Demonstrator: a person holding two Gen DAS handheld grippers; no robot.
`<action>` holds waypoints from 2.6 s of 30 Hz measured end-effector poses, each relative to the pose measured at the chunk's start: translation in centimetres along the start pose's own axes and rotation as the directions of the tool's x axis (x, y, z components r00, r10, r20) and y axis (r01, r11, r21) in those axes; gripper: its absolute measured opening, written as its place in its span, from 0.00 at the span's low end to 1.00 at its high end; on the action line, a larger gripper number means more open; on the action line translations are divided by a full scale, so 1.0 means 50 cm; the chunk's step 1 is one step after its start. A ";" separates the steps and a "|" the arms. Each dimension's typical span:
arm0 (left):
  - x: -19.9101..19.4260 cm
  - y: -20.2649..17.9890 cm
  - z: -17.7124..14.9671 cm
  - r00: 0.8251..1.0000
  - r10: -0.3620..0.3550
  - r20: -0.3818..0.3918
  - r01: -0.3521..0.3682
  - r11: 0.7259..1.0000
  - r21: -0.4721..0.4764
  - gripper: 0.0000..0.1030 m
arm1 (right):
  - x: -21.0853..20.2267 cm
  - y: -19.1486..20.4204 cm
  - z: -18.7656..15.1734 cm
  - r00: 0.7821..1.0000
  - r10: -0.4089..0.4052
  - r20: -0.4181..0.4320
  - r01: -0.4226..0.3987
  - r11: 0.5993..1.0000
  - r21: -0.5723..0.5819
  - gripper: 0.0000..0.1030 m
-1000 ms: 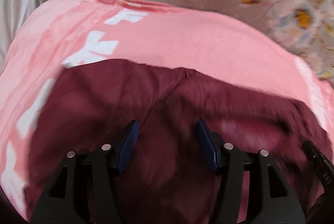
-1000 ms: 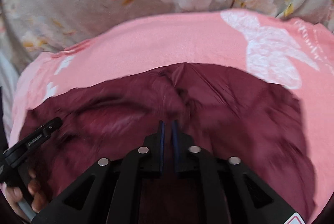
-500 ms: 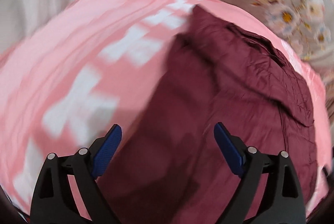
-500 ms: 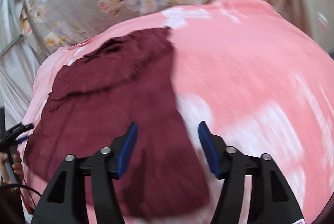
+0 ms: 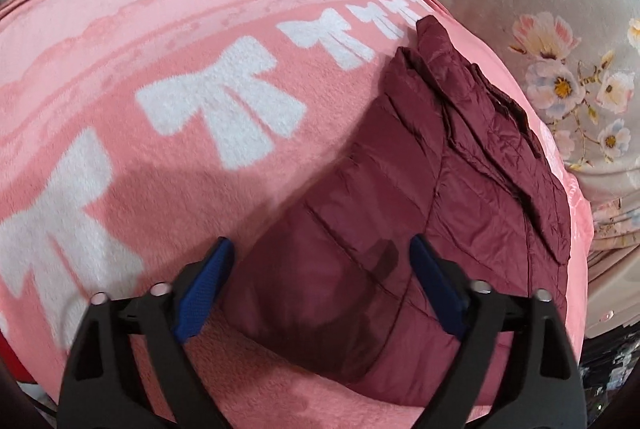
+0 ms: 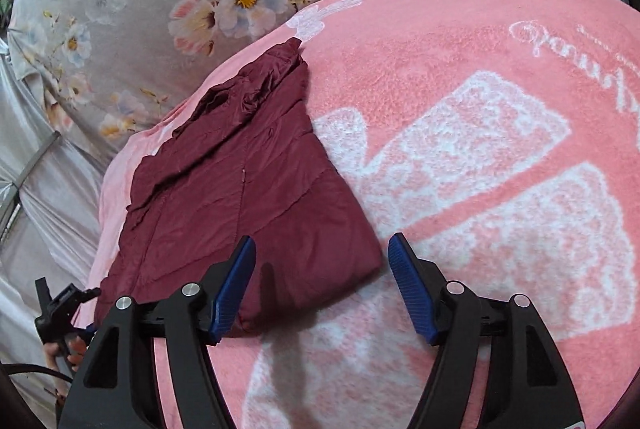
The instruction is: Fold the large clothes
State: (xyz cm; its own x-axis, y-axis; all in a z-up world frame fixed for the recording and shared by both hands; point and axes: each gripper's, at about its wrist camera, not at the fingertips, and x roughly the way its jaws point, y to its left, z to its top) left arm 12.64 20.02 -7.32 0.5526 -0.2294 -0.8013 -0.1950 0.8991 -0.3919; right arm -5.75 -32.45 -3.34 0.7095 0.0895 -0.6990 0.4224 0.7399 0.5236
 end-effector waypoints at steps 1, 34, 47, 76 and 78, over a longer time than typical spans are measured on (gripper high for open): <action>0.000 -0.008 -0.004 1.000 -0.006 -0.023 0.007 1.000 0.021 0.51 | 0.005 0.004 0.000 1.000 0.024 -0.012 -0.024 1.000 0.002 0.47; -0.407 -0.206 0.108 0.891 -0.237 0.386 0.122 0.946 0.300 0.04 | -0.293 0.208 0.265 0.873 0.282 0.399 -0.194 0.949 -0.247 0.03; -0.028 -0.310 0.253 0.939 0.103 0.328 -0.196 0.944 0.265 0.04 | 0.125 0.220 0.370 0.954 -0.013 0.298 0.052 0.991 -0.121 0.03; 0.237 -0.237 0.231 0.967 0.160 0.201 -0.202 0.956 0.211 0.14 | 0.357 0.134 0.330 0.987 -0.156 0.045 0.157 0.988 -0.002 0.12; 0.191 -0.244 0.226 0.950 0.162 0.267 -0.226 0.946 0.232 0.16 | 0.300 0.149 0.331 0.975 -0.171 0.139 0.173 0.985 0.000 0.21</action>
State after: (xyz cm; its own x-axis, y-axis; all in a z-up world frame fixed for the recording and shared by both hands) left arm 29.47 11.06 -5.08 0.7097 0.0271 -0.7040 -0.1217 0.9890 -0.0846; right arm 17.37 -36.62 -1.86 0.6980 -0.1317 -0.7039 0.5387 0.7442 0.3950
